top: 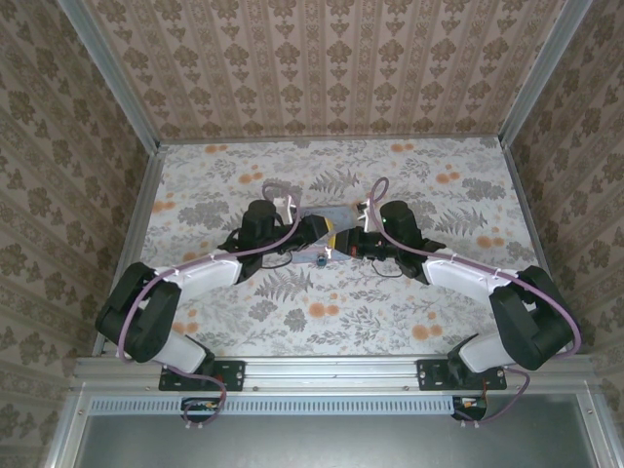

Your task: Unlock a padlock with a key

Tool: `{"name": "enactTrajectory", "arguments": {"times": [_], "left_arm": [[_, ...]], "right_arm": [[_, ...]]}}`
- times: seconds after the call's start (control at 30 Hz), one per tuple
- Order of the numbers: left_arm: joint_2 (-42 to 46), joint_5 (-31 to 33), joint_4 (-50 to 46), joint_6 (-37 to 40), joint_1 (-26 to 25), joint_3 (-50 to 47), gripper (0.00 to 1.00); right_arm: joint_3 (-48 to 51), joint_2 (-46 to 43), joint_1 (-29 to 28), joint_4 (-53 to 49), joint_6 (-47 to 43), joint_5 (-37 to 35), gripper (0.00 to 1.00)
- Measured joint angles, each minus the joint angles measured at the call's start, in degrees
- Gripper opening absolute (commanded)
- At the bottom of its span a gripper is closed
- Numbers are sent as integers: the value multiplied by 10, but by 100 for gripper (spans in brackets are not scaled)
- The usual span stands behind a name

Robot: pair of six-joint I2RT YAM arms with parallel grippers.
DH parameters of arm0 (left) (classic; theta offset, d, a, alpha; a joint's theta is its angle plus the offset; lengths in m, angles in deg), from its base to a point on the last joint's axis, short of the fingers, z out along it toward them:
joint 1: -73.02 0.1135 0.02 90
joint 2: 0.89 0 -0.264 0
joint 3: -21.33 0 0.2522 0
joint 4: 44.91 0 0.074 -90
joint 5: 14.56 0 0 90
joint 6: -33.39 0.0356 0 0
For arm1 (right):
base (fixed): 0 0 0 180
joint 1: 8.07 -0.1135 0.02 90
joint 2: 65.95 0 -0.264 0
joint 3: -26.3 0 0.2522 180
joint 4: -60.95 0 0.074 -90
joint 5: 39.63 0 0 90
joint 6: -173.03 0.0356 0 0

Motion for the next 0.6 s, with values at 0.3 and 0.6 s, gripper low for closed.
{"name": "enactTrajectory", "arguments": {"times": [0.3, 0.6], "left_arm": [[-33, -3, 65, -41, -3, -16, 33], [-71, -12, 153, -94, -3, -28, 26]], "right_arm": [[0, 0, 6, 23, 13, 3, 0], [0, 0, 11, 24, 16, 5, 0]]}}
